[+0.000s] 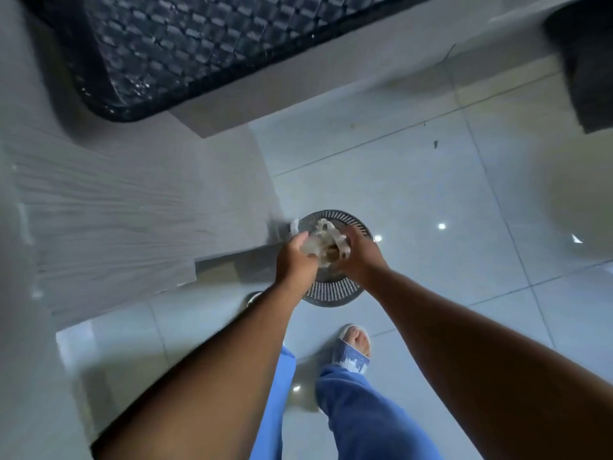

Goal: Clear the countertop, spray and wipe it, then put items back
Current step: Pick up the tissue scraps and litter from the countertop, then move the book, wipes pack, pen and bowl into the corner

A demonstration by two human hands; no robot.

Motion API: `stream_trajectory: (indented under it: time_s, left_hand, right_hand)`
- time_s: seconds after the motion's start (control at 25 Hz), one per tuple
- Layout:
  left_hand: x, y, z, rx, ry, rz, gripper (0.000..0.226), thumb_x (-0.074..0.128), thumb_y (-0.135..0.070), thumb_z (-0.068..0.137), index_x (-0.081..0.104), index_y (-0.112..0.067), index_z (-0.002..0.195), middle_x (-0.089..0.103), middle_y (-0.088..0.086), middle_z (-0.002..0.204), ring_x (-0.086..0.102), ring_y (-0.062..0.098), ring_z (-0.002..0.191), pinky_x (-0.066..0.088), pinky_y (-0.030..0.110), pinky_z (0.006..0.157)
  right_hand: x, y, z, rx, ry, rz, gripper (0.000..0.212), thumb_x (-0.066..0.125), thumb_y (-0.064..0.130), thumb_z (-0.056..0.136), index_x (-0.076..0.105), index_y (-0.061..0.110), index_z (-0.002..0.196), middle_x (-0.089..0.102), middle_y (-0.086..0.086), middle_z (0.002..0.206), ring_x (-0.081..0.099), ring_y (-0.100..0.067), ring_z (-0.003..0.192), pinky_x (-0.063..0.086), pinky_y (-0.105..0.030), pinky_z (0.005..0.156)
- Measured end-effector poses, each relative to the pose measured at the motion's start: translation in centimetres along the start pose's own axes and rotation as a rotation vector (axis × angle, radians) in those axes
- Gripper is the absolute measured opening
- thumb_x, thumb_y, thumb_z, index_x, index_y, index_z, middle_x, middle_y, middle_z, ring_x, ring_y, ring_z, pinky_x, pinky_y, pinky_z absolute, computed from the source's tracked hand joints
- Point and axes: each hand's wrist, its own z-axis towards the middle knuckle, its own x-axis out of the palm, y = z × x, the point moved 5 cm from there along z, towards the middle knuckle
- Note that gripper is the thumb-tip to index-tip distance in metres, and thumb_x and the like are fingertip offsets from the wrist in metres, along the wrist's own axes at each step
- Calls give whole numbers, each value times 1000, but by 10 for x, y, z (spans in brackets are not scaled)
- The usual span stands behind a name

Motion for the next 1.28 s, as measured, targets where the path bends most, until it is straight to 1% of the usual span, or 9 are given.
stream_trajectory:
  time_s: [0.08, 0.28, 0.44, 0.48, 0.6, 0.68, 0.8, 0.96, 1.28]
  left_hand:
    - [2, 9, -3, -17, 9, -43, 54, 52, 2, 85, 58, -21, 133, 62, 4, 131, 59, 20, 115, 46, 23, 95]
    - [-12, 4, -65, 34, 17, 24, 56, 43, 2, 85, 54, -16, 136, 63, 7, 131, 57, 23, 120, 41, 22, 93]
    - [-60, -16, -165, 105, 78, 125, 54, 49, 2, 88, 49, -13, 140, 59, 13, 135, 53, 27, 125, 31, 14, 94]
    - [-79, -23, -191, 125, 87, 169, 54, 50, -1, 89, 47, -13, 142, 56, 13, 138, 51, 27, 127, 30, 15, 98]
    - [-143, -41, -271, 255, 91, 323, 52, 51, -11, 92, 44, -19, 144, 54, 13, 139, 51, 30, 126, 38, 36, 106]
    - [-182, -40, -317, 323, 74, 356, 52, 49, -17, 94, 42, -23, 145, 53, 8, 141, 50, 26, 127, 39, 36, 105]
    - [-240, -23, -371, 359, -79, 312, 50, 49, -21, 95, 42, -22, 145, 52, 6, 142, 47, 24, 128, 36, 31, 106]
    - [-313, 10, -415, 311, -288, 261, 51, 50, -21, 96, 40, -19, 146, 48, 6, 145, 44, 25, 133, 37, 38, 109]
    - [-479, 18, -436, 321, -613, 140, 51, 56, -18, 94, 44, -16, 143, 55, 8, 139, 51, 24, 128, 42, 40, 106]
  right_hand:
    - [3, 0, -2, 12, 4, -23, 63, 66, 10, 80, 46, 13, 140, 64, -17, 125, 60, -36, 113, 48, -35, 92]
    - [-16, 21, -65, 85, 3, -53, 44, 55, 8, 86, 54, 11, 130, 64, -16, 124, 60, -34, 112, 50, -35, 90]
    - [-45, 67, -172, -11, 43, -79, 51, 47, 0, 82, 56, 17, 130, 64, -14, 128, 59, -32, 117, 47, -31, 94]
    - [-53, 83, -202, -53, 63, -91, 51, 49, 1, 83, 56, 18, 131, 63, -14, 130, 59, -31, 117, 48, -32, 96]
    - [-71, 132, -287, -222, 116, -181, 48, 56, 10, 88, 54, 17, 135, 60, -14, 134, 57, -31, 121, 47, -37, 101]
    - [-76, 155, -332, -338, 125, -260, 45, 58, 17, 91, 54, 17, 135, 60, -13, 134, 57, -31, 121, 46, -37, 101]
    - [-75, 186, -386, -501, 136, -330, 38, 59, 19, 92, 58, 18, 130, 65, -8, 127, 61, -28, 114, 44, -27, 90]
    - [-60, 246, -424, -685, 131, -345, 35, 58, 20, 91, 61, 20, 125, 68, -3, 122, 63, -24, 109, 37, -20, 82]
    - [-31, 373, -443, -818, 79, -260, 31, 60, 14, 88, 64, 12, 118, 67, -10, 116, 63, -27, 103, 51, -39, 92]
